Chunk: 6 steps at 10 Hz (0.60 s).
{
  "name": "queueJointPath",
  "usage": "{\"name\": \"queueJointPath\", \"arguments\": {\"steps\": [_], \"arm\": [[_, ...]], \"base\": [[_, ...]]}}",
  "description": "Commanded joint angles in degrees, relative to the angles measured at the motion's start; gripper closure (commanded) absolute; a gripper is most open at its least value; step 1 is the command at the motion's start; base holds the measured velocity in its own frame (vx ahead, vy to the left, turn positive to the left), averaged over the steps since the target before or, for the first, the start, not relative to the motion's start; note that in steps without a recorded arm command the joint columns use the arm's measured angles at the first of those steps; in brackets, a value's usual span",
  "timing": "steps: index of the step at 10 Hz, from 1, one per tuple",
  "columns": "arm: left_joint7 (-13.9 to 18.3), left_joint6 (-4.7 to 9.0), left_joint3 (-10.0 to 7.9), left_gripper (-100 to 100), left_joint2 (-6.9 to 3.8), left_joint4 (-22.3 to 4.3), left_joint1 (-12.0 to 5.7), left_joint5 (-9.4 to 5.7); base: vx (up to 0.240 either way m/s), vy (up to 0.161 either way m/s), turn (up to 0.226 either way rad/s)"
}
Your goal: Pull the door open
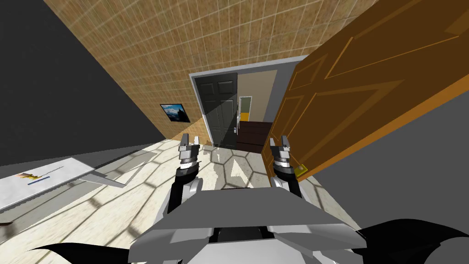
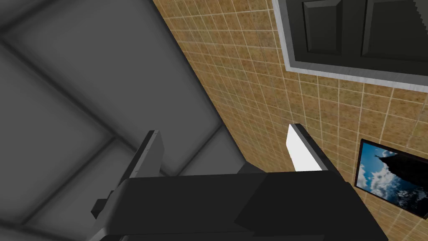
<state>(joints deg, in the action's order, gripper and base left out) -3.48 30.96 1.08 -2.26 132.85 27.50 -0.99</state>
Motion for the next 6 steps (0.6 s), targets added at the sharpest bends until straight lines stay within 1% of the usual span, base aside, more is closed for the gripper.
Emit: {"name": "queueJointPath", "arguments": {"steps": [1,2,4,5,6], "arm": [[0.3,0.36,-0.06,-100,-0.39,-1.9,-0.35,-0.09],[0.3,0.36,-0.06,-100,-0.39,-1.9,-0.35,-0.09],[0.8,0.91,-0.15,-100,-0.94,-4.8,-0.89,-0.22],[0.9,1.06,-0.18,-100,-1.07,-5.6,-1.03,-0.26],[1.1,1.36,-0.23,-100,-1.34,-7.1,-1.32,-0.33]], "base": [[0.102,-0.008,-0.075],[0.138,-0.02,-0.029],[0.167,-0.055,-0.053],[0.159,-0.017,-0.047],[0.144,-0.022,-0.071]]}}
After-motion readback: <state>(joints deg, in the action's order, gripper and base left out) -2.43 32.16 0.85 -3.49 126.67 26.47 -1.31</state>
